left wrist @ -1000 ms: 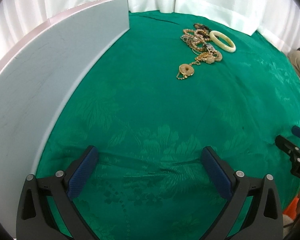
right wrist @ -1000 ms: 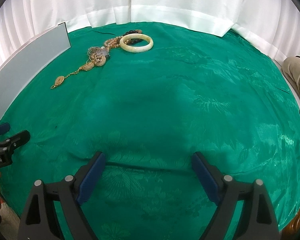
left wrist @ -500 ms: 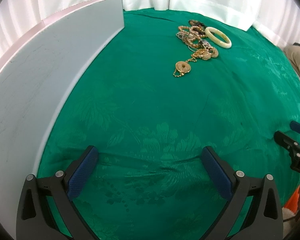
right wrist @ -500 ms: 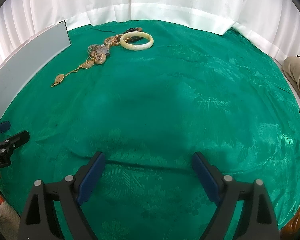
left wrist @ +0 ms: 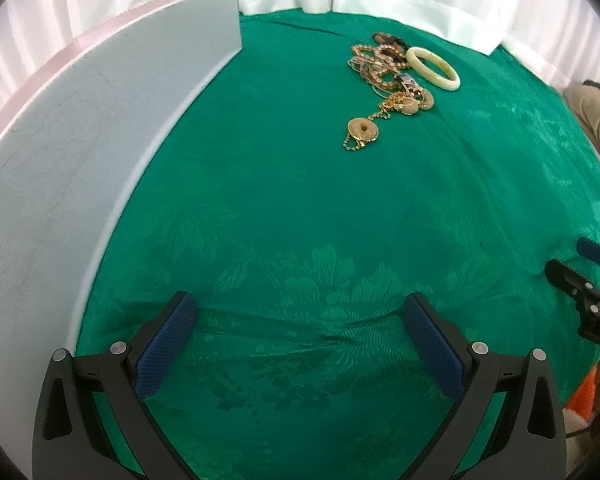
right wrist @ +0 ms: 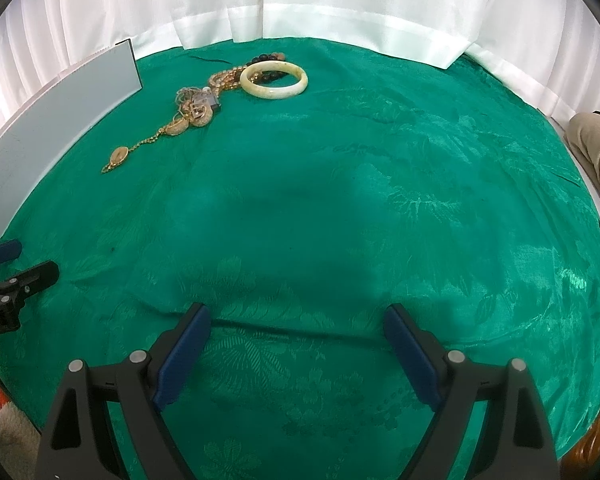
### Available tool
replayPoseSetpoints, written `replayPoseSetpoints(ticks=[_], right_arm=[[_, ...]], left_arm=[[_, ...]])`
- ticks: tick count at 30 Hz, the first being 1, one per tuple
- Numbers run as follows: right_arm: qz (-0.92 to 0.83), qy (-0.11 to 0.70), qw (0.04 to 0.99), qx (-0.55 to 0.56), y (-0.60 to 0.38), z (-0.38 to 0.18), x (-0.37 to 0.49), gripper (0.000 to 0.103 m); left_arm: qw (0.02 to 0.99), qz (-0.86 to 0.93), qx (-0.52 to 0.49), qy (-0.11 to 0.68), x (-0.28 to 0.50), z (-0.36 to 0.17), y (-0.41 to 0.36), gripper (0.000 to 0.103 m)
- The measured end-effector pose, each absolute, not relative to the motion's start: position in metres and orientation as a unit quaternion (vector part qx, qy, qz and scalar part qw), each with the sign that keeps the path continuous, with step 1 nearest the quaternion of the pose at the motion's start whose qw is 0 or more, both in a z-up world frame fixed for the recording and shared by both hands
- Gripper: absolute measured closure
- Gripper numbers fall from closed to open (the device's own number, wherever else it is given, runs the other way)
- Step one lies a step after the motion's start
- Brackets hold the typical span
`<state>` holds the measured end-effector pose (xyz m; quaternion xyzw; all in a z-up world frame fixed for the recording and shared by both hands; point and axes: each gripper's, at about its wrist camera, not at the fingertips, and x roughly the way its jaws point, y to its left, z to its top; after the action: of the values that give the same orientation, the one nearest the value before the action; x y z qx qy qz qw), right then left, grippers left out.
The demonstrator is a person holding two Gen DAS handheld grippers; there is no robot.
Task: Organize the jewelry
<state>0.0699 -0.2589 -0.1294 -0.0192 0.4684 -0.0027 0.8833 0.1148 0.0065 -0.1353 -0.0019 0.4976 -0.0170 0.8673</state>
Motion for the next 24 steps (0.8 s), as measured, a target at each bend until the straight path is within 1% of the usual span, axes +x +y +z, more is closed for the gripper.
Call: replayPoseSetpoints(ticks=[3,10,15,19,21,23,24], right_arm=[[0.000,0.468,0.884,-0.021,-0.259,-0.130,0.069,0.013],[0.001,0.469,0.883,-0.022,-0.259,-0.129,0.069,0.012],[0.003,0.466,0.885,-0.021,-0.259,-0.130,0.069,0.012],[0.003,0.466,0.885,-0.020,-0.259,-0.130,0.069,0.011],[0.003,0.465,0.885,-0.021,-0.259,-0.130,0.069,0.011],[0.004,0.464,0.886,-0.021,-0.259,-0.130,0.069,0.011],[0.004,0.463,0.886,-0.021,-0.259,-0.130,0.068,0.011]], left_arm=[[0.864,-0.027,-0.018,0.502,0.117,-0.127,0.011,0.001],[0.875,-0.086,-0.036,0.475,0.143,-0.086,0.008,0.001],[0.874,-0.155,0.012,0.461,0.186,-0.065,-0.036,0.001],[0.871,-0.177,0.070,0.453,0.225,-0.076,-0.074,0.001],[0.869,-0.169,0.086,0.456,0.245,-0.090,-0.085,0.004],[0.865,-0.162,0.091,0.466,0.261,-0.103,-0.090,0.014],[0.862,-0.159,0.089,0.473,0.267,-0.110,-0.090,0.017]])
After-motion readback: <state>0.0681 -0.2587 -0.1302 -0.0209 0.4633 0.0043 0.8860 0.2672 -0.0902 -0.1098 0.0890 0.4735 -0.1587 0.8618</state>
